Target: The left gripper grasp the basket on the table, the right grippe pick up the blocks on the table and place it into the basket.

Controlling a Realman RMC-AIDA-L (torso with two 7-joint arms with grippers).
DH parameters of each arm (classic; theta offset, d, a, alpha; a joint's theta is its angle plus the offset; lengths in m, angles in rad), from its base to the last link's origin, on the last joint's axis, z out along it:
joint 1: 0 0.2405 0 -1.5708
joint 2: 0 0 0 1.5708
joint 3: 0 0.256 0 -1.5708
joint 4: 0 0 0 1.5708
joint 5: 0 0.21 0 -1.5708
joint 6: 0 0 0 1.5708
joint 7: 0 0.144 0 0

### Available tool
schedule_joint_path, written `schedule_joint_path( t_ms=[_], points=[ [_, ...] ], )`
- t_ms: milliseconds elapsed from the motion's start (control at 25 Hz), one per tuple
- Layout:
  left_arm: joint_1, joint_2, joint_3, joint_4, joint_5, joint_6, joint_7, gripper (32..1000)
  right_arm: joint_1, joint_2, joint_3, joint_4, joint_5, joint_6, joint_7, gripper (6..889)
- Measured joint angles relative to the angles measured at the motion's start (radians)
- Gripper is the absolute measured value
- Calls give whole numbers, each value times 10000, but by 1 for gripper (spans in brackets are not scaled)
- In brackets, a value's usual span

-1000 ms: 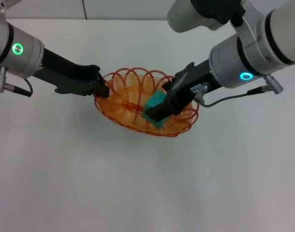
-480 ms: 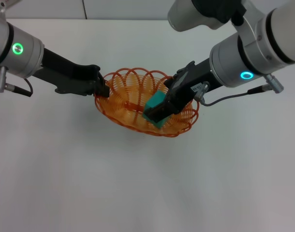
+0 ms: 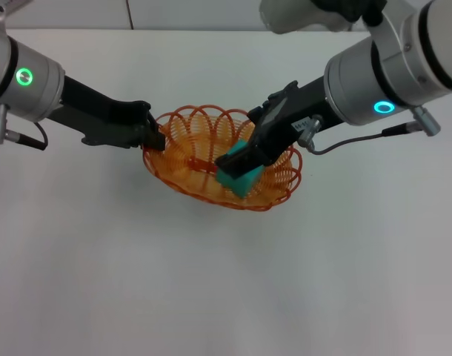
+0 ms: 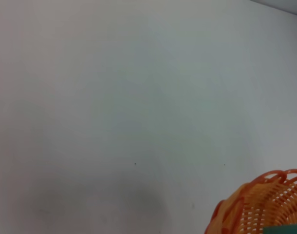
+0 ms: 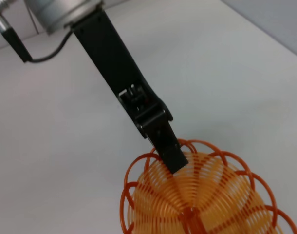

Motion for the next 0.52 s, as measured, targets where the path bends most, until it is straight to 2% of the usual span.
schedule_joint_path(
  t_ms=[520],
  points=[
    [153,26,-276,-15,35,57,134,98,-343,-17,47,-1169,-58,379,402,883]
  ],
)
